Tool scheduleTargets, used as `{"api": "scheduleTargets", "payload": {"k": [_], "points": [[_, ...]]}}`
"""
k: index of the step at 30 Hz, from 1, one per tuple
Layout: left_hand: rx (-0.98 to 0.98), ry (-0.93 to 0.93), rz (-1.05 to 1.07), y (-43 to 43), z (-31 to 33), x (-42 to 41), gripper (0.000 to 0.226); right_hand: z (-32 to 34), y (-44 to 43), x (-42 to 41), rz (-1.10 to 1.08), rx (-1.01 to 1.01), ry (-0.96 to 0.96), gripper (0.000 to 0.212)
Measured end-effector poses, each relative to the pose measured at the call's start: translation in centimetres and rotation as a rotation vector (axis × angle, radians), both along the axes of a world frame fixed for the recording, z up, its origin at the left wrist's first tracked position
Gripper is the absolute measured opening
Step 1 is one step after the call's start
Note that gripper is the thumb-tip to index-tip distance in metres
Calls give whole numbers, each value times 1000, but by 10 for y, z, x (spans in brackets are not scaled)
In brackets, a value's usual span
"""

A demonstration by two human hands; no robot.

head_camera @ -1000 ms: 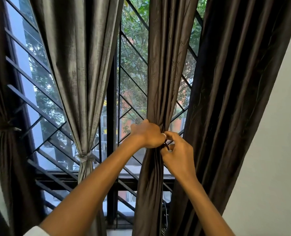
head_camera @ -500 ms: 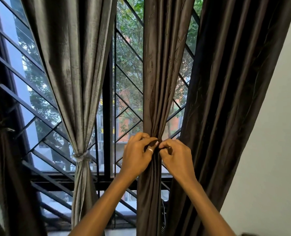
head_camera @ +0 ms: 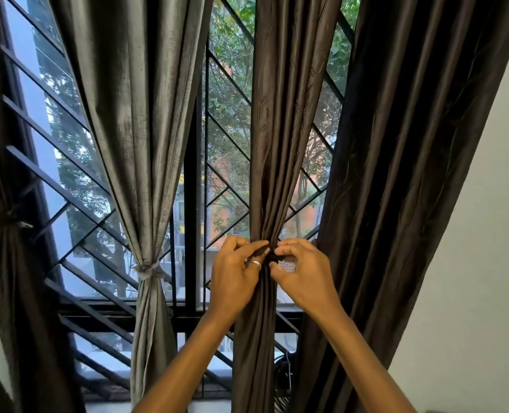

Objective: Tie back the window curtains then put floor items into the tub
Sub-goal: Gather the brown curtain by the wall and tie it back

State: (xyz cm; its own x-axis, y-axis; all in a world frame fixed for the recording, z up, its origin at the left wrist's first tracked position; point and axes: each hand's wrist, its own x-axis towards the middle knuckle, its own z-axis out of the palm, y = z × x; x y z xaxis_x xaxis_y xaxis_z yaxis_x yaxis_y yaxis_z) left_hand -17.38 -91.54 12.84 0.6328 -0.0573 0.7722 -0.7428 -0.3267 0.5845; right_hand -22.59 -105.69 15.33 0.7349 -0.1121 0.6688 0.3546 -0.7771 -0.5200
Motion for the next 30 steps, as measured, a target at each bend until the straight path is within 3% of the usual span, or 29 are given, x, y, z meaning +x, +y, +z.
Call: {"api": "scheduleTargets", "payload": {"k": [7,30], "points": [[58,15,11,-2,2,-6,22,-8,-4,-2,-138,-122,-92,5],[-41,90,-93,24,17,-8,20,1,-22,-5,-125,-169,-87,14]]}}
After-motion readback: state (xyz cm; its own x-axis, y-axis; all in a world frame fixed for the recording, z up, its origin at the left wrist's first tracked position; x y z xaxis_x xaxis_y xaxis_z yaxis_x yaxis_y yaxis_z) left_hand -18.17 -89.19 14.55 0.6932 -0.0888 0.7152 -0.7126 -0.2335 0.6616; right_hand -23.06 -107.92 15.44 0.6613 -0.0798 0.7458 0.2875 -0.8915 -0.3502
